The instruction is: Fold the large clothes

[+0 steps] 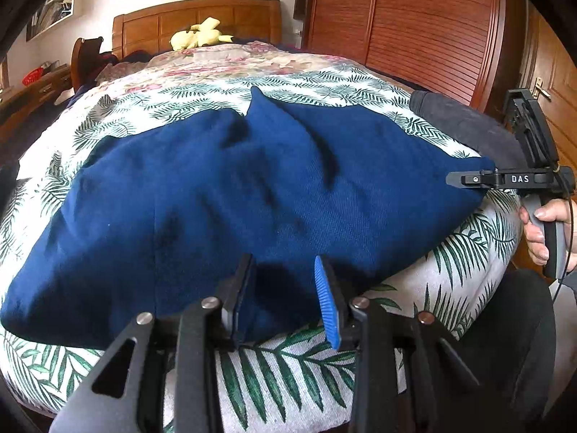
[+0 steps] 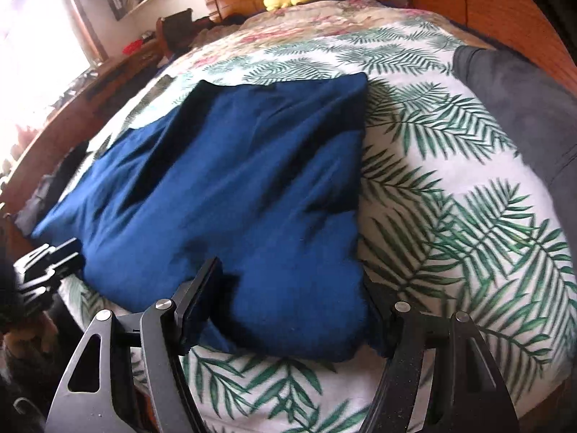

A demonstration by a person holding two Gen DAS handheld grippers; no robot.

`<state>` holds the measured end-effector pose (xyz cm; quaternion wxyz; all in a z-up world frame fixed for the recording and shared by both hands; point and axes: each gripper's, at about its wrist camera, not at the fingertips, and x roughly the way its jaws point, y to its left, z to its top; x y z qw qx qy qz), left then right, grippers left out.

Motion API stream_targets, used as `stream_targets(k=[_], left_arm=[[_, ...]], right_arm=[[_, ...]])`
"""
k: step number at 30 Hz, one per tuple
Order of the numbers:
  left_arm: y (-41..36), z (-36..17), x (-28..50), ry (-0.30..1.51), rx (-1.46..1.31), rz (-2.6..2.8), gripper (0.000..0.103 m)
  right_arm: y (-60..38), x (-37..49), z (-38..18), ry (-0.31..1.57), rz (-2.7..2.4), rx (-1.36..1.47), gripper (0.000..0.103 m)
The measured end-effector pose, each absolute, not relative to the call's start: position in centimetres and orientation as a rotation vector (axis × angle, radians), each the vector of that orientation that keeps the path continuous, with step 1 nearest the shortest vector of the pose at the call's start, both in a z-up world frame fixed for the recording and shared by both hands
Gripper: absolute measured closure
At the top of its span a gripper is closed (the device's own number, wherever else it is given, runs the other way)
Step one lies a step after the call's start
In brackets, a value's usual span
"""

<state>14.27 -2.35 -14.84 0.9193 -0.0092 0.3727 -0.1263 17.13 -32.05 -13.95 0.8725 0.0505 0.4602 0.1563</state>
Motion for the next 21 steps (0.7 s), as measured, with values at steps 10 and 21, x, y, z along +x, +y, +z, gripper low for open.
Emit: stream_targets(k=[10, 21], left_arm=[[0.0, -12.0, 12.1, 0.706, -0.035, -0.227, 0.071], [8.2, -8.7, 7.5, 0.620, -0.093, -0.112, 0.070]], right_arm=[[-30.8, 16.8, -10.2, 0.784, 0.394, 0.162, 0.081], [-17.2, 18.0, -2.2, 0.613, 0.607, 0.073, 0.086]])
